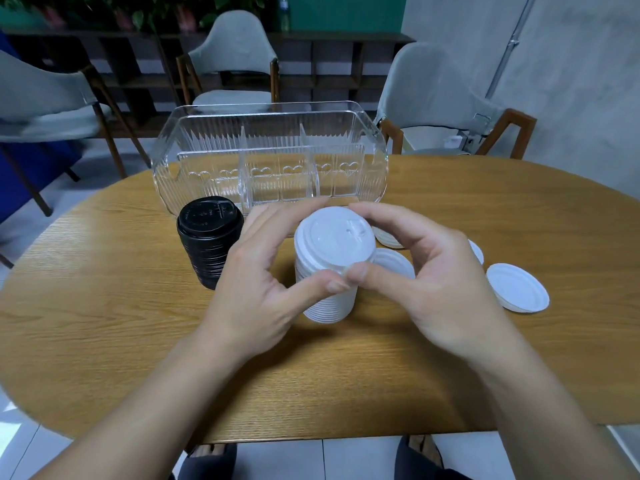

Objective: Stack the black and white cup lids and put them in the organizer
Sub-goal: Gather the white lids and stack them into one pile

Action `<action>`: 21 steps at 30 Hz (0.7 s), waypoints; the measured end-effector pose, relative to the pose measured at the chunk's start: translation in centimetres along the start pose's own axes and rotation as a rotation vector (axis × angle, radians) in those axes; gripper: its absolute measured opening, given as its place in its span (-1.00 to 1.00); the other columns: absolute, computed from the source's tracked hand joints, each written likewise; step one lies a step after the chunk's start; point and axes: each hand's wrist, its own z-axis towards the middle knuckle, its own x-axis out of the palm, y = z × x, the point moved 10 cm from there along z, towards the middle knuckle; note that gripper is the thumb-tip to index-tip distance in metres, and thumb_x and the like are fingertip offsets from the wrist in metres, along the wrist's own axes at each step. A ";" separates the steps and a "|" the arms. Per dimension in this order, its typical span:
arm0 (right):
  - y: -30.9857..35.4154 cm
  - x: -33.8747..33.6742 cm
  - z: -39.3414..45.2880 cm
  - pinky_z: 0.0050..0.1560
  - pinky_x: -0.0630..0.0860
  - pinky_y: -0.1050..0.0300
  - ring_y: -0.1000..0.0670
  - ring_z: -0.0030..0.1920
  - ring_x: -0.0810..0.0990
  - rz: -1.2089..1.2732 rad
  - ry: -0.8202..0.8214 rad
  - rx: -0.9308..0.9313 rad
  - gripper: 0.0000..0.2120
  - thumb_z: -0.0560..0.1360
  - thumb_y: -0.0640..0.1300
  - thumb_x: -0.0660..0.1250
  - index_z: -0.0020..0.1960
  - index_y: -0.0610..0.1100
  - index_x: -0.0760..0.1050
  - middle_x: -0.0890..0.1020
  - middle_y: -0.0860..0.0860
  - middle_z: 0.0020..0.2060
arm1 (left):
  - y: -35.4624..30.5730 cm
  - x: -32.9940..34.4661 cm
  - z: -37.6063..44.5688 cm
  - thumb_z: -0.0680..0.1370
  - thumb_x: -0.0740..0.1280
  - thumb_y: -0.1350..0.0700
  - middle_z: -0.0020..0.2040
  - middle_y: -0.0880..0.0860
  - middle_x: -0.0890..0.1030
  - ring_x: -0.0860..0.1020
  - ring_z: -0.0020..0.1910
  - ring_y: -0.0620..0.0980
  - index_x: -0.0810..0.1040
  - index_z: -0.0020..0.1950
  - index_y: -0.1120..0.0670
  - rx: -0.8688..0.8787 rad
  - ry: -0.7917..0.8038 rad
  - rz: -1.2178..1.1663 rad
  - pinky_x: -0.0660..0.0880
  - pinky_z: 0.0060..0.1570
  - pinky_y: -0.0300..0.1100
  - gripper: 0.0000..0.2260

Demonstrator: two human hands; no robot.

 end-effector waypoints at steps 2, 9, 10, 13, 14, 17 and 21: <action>-0.7 -0.6 0.2 0.54 0.46 -0.16 -0.01 0.46 0.61 -0.015 -0.066 0.013 -0.56 0.54 -0.10 0.59 0.40 -0.02 0.63 0.72 0.11 0.33 | 0.6 0.8 -0.2 0.51 0.39 -0.53 0.54 -0.10 0.56 0.48 0.57 0.06 0.39 0.71 0.01 -0.047 0.036 -0.075 0.38 0.58 0.09 -0.08; -3.8 0.7 0.4 0.51 0.49 -0.17 0.06 0.39 0.65 0.006 -0.040 0.155 -0.59 0.55 -0.10 0.62 0.36 0.07 0.64 0.74 0.16 0.26 | 3.9 3.9 -1.9 0.35 0.75 -0.16 0.51 -0.53 0.40 0.34 0.56 -0.46 0.07 0.82 -0.13 -0.316 0.138 -0.147 0.26 0.53 -0.44 0.21; -3.7 1.0 0.3 0.52 0.48 -0.14 0.09 0.41 0.63 -0.004 -0.031 0.166 -0.52 0.54 -0.07 0.63 0.42 0.10 0.61 0.73 0.19 0.28 | 3.9 4.0 -1.9 0.38 0.73 -0.13 0.46 -0.61 0.39 0.36 0.53 -0.49 0.10 0.81 -0.11 -0.323 0.126 -0.151 0.25 0.44 -0.53 0.16; -3.2 1.6 0.2 0.58 0.42 -0.01 0.22 0.49 0.52 -0.125 0.017 0.163 -0.41 0.56 0.03 0.60 0.55 0.16 0.53 0.63 0.28 0.39 | 4.1 4.3 -2.0 0.47 0.69 -0.08 0.44 -0.50 0.49 0.46 0.50 -0.39 0.23 0.76 -0.06 -0.323 0.098 -0.177 0.33 0.39 -0.49 -0.03; -2.9 1.7 0.2 0.60 0.38 0.03 0.26 0.52 0.47 -0.156 0.026 0.148 -0.42 0.57 0.03 0.58 0.55 0.14 0.53 0.59 0.30 0.44 | 4.1 4.3 -2.0 0.50 0.68 -0.03 0.42 -0.42 0.54 0.52 0.47 -0.32 0.28 0.72 -0.05 -0.317 0.090 -0.182 0.38 0.38 -0.45 -0.11; -2.8 2.2 0.3 0.68 0.27 0.06 0.34 0.59 0.35 -0.133 0.079 0.147 -0.42 0.61 -0.03 0.55 0.59 0.11 0.50 0.49 0.33 0.54 | 3.9 4.3 -2.1 0.51 0.66 0.15 0.35 -0.26 0.63 0.61 0.36 -0.21 0.40 0.62 -0.02 -0.313 0.076 -0.220 0.46 0.29 -0.40 -0.26; -2.7 2.8 0.2 0.70 0.22 0.03 0.33 0.61 0.31 -0.121 0.171 0.131 -0.44 0.65 -0.11 0.51 0.61 0.10 0.49 0.47 0.32 0.56 | 4.1 4.6 -2.0 0.50 0.65 0.23 0.35 -0.17 0.67 0.64 0.36 -0.12 0.45 0.57 -0.05 -0.323 0.101 -0.260 0.52 0.29 -0.33 -0.29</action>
